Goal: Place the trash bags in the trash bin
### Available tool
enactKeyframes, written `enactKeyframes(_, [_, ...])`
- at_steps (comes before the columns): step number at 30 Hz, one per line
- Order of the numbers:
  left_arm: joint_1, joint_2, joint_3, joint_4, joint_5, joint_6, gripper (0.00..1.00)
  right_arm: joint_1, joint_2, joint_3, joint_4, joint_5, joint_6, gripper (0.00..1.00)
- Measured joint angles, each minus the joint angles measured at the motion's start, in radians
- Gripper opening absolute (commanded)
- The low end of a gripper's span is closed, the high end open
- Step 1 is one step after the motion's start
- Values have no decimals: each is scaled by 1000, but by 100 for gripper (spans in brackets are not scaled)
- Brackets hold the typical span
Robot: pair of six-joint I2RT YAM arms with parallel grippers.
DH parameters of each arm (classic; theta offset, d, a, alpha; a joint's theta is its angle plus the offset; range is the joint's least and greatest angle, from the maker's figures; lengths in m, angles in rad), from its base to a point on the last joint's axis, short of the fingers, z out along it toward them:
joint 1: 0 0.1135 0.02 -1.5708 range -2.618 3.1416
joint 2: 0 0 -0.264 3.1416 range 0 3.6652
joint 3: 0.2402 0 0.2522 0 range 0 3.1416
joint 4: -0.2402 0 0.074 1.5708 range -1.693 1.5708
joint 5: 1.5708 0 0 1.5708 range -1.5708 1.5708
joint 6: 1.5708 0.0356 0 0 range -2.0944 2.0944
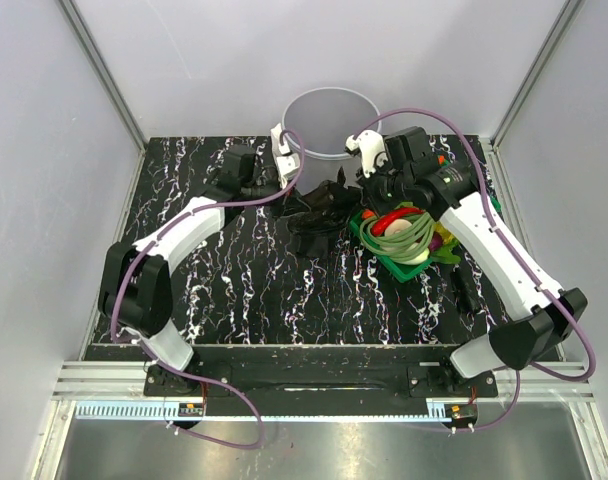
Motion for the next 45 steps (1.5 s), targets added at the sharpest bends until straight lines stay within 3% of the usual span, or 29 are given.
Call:
enactKeyframes(8, [14, -23, 4, -39, -66, -19, 0, -1, -55, -55, 4, 65, -15, 0])
enactKeyframes(17, [112, -211, 3, -74, -149, -47, 0, -32, -82, -91, 9, 169, -22, 0])
enactKeyframes(27, [172, -330, -32, -20, -156, -193, 0, -42, -84, -112, 17, 250, -24, 0])
enactKeyframes(35, [297, -352, -65, 52, -151, -355, 0, -72, -84, -120, 45, 292, -22, 0])
enactKeyframes(45, [354, -419, -99, 59, -180, -387, 0, -114, -84, -132, 57, 288, -18, 0])
